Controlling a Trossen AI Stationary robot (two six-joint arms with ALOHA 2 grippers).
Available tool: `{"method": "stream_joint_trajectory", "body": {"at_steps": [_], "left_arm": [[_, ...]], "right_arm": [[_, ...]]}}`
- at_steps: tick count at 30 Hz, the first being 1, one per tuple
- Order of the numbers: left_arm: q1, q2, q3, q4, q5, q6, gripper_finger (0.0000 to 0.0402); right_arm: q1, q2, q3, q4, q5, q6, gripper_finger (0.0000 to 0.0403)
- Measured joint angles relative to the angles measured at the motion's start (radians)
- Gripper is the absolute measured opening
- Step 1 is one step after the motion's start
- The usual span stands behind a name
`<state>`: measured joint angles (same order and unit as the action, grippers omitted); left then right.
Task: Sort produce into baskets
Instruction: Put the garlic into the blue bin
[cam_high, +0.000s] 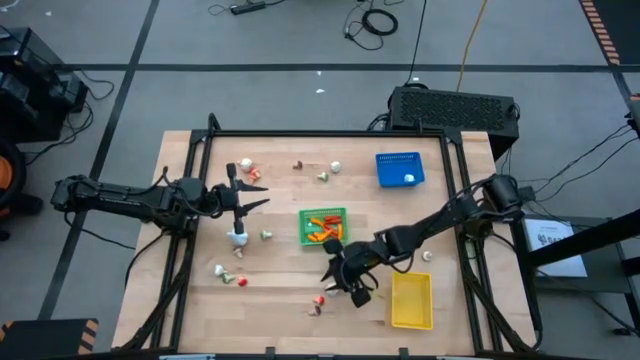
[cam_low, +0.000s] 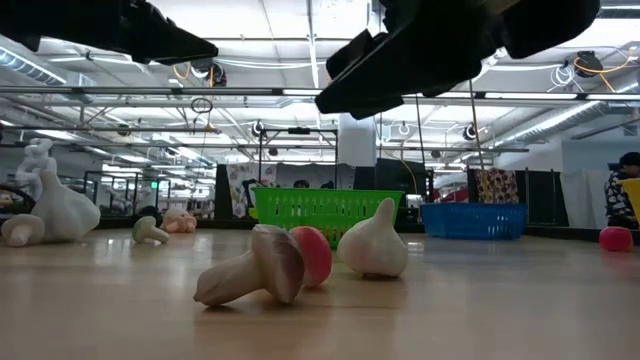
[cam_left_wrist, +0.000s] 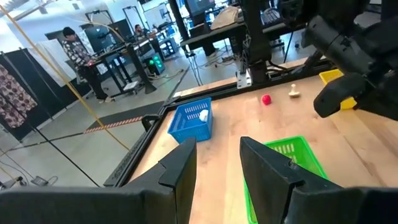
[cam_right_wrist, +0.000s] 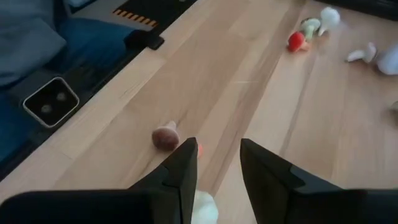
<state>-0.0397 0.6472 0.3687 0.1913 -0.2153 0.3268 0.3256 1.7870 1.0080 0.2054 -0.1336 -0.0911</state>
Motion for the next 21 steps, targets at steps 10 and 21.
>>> {"method": "stream_joint_trajectory", "body": {"at_steps": [10, 21], "left_arm": [[0.0, 0.0, 0.0, -0.016, 0.001, -0.007, 0.0132], [0.0, 0.0, 0.0, -0.019, 0.002, -0.008, 0.0132]], "right_arm": [[0.052, 0.024, 0.0, -0.067, 0.059, -0.005, 0.0114], [0.068, 0.071, 0.001, -0.065, 0.091, -0.016, 0.0114]]}}
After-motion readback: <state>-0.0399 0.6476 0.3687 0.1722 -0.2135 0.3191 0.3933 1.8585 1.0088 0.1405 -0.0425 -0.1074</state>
